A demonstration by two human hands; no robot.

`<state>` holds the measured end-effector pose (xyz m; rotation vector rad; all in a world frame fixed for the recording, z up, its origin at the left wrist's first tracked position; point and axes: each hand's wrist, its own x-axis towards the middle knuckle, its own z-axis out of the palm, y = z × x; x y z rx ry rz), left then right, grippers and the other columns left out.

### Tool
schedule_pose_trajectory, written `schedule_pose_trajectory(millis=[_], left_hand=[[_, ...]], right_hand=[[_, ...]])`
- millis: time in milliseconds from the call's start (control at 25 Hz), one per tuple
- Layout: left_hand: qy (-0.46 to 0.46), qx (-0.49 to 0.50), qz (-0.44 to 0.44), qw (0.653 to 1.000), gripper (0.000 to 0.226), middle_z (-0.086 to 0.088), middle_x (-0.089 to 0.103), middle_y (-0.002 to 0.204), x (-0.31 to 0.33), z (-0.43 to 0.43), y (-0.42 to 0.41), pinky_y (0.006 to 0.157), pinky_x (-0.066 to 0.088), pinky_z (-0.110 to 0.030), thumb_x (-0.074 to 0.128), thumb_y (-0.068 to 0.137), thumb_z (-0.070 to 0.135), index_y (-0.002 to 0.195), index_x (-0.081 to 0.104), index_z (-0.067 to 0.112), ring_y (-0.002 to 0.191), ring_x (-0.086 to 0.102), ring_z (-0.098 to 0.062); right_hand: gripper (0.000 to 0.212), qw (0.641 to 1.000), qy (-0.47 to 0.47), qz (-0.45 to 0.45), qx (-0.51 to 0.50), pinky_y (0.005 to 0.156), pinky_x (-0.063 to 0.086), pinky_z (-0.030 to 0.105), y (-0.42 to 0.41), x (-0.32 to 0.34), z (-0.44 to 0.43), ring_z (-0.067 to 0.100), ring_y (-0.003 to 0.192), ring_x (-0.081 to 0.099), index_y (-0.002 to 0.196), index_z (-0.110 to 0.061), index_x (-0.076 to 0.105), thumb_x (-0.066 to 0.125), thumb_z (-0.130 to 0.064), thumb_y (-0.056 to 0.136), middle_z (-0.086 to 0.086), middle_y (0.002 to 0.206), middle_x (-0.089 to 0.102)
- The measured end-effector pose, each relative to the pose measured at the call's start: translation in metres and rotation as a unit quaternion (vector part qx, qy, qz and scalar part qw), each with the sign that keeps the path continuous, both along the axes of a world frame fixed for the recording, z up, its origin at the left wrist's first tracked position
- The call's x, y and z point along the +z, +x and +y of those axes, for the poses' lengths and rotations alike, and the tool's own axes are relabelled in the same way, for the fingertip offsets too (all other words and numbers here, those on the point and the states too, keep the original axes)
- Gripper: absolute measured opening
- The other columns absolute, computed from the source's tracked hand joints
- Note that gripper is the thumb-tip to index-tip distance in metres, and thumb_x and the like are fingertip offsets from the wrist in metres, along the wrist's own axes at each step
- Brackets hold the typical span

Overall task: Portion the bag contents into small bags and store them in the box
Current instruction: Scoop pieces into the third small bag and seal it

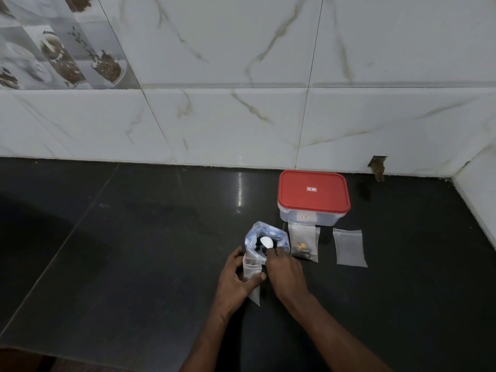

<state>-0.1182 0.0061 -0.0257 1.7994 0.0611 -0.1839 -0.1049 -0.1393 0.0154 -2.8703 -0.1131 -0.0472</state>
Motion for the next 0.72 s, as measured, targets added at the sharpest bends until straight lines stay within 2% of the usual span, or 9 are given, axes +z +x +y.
schedule_pose_trajectory(millis=[160,240,320,360,400,440,560,640,720], left_hand=[[-0.035,-0.050,0.003,0.998,0.057,0.001,0.061,0.141,-0.003,0.004,0.007,0.106,0.050,-0.040,0.085,0.077,0.022,0.129,0.065,0.032,0.127,0.061,-0.017],[-0.049,-0.048,0.014,0.998,0.064,-0.005,0.065,0.136,-0.009,0.005,0.005,0.108,0.048,-0.047,0.083,0.080,0.016,0.139,0.058,0.023,0.125,0.063,-0.022],[-0.061,-0.043,0.021,0.997,0.068,-0.007,0.065,0.136,-0.013,0.007,0.002,0.110,0.046,-0.051,0.082,0.080,0.015,0.142,0.055,0.017,0.126,0.062,-0.026],[-0.062,-0.038,0.023,0.997,0.069,-0.009,0.065,0.136,-0.014,0.008,0.001,0.110,0.045,-0.052,0.082,0.079,0.016,0.142,0.054,0.015,0.127,0.061,-0.028],[-0.064,-0.033,0.025,0.997,0.070,-0.010,0.065,0.136,-0.015,0.008,0.000,0.110,0.045,-0.053,0.082,0.079,0.017,0.143,0.053,0.015,0.127,0.061,-0.029],[-0.062,-0.031,0.025,0.997,0.070,-0.010,0.065,0.135,-0.014,0.008,0.000,0.110,0.046,-0.052,0.082,0.079,0.016,0.143,0.052,0.014,0.126,0.062,-0.030],[-0.053,-0.037,0.022,0.998,0.070,-0.008,0.065,0.136,-0.012,0.006,0.000,0.108,0.048,-0.045,0.080,0.081,0.011,0.144,0.050,0.015,0.126,0.062,-0.027],[-0.053,-0.032,0.018,0.998,0.073,-0.005,0.064,0.138,-0.011,0.003,0.000,0.107,0.049,-0.040,0.081,0.080,0.012,0.146,0.048,0.016,0.127,0.062,-0.023],[-0.054,-0.022,0.010,0.998,0.076,-0.003,0.063,0.138,-0.009,0.000,-0.001,0.104,0.051,-0.034,0.083,0.077,0.013,0.145,0.048,0.015,0.126,0.062,-0.020]], right_hand=[[0.052,1.000,0.003,0.015,0.027,0.027,0.038,0.025,0.002,-0.006,0.001,0.017,0.033,0.054,0.066,-0.010,0.066,0.095,-0.011,0.023,0.005,0.056,0.059],[0.046,0.999,0.006,0.019,0.037,0.029,0.036,0.023,0.004,-0.003,0.001,0.016,0.034,0.053,0.065,-0.013,0.065,0.095,-0.013,0.030,0.003,0.056,0.059],[0.028,0.998,-0.013,0.016,0.066,0.042,0.045,0.027,0.004,0.001,0.003,0.020,0.051,0.063,0.081,-0.010,0.068,0.086,-0.016,0.061,0.007,0.072,0.065],[0.018,0.998,-0.013,0.022,0.061,0.055,0.050,0.032,0.005,-0.002,0.004,0.025,0.068,0.067,0.095,-0.008,0.066,0.071,-0.015,0.080,0.010,0.088,0.067],[0.017,0.997,0.005,0.049,0.052,0.066,0.051,0.036,0.006,-0.002,0.005,0.028,0.081,0.067,0.105,-0.006,0.063,0.056,-0.013,0.091,0.012,0.099,0.066],[0.020,0.996,0.044,0.065,0.035,0.071,0.052,0.037,0.008,-0.002,0.006,0.029,0.085,0.066,0.106,-0.005,0.063,0.049,-0.011,0.094,0.013,0.100,0.066],[0.019,0.976,0.193,0.077,-0.071,0.064,0.056,0.036,0.016,0.007,0.001,0.021,0.064,0.066,0.079,-0.003,0.070,0.054,-0.008,0.089,0.010,0.073,0.070],[0.021,0.935,0.303,0.112,-0.145,0.046,0.053,0.030,0.022,0.011,-0.009,0.015,0.045,0.062,0.068,-0.003,0.070,0.061,-0.008,0.087,0.009,0.057,0.066],[0.020,0.893,0.376,0.142,-0.201,0.038,0.046,0.023,0.025,0.015,-0.018,0.013,0.037,0.057,0.067,-0.001,0.070,0.064,-0.004,0.087,0.011,0.053,0.065]])
